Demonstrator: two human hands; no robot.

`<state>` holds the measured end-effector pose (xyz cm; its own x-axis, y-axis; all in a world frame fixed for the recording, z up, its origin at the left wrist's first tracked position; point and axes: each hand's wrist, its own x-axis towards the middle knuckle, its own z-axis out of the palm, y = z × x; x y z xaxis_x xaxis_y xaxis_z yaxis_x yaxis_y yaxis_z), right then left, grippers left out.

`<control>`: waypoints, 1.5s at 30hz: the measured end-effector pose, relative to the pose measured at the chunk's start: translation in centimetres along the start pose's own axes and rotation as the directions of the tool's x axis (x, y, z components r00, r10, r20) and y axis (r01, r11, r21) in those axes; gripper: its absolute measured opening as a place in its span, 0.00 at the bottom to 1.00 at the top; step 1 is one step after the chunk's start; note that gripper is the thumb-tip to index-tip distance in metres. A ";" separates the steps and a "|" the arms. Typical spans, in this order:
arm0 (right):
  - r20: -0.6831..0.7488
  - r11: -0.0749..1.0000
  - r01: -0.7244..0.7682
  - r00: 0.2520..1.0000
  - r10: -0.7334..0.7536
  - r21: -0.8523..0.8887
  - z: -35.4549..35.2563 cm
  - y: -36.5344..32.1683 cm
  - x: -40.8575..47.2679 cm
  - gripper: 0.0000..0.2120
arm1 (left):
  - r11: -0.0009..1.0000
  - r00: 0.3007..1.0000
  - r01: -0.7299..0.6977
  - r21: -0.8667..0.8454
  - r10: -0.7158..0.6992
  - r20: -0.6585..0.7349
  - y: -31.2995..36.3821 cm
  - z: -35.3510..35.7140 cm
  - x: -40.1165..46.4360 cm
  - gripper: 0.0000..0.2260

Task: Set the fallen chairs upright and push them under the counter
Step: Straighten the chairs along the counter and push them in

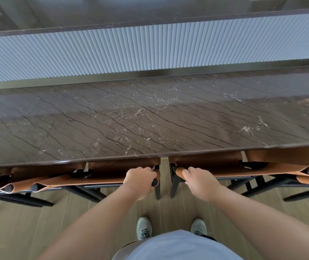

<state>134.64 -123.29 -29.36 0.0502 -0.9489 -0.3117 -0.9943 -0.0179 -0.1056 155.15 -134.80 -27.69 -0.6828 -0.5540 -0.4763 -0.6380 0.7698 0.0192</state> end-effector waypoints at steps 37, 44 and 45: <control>0.340 -0.444 0.121 0.477 0.811 0.888 -6.5 0.4 -11.5 0.07 | -0.333 0.999 -0.030 -0.942 -0.047 -0.015 9.0 -9.0 -0.5 0.06; 0.353 -0.490 0.194 0.482 0.802 0.850 -6.5 4.3 -16.8 0.10 | -0.322 0.999 -0.033 -0.946 -0.045 -0.020 15.6 -10.2 -2.5 0.07; 0.344 -0.489 0.201 0.491 0.800 0.849 -6.5 5.1 -17.9 0.10 | -0.331 0.999 -0.017 -0.944 -0.050 0.000 16.9 -10.3 -2.7 0.08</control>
<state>128.10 -108.41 -18.14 -0.7384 -0.3717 -0.5628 0.5763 0.0856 -0.8127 142.54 -123.58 -17.06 -0.6499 -0.5921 -0.4766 -0.1135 -0.5444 0.8311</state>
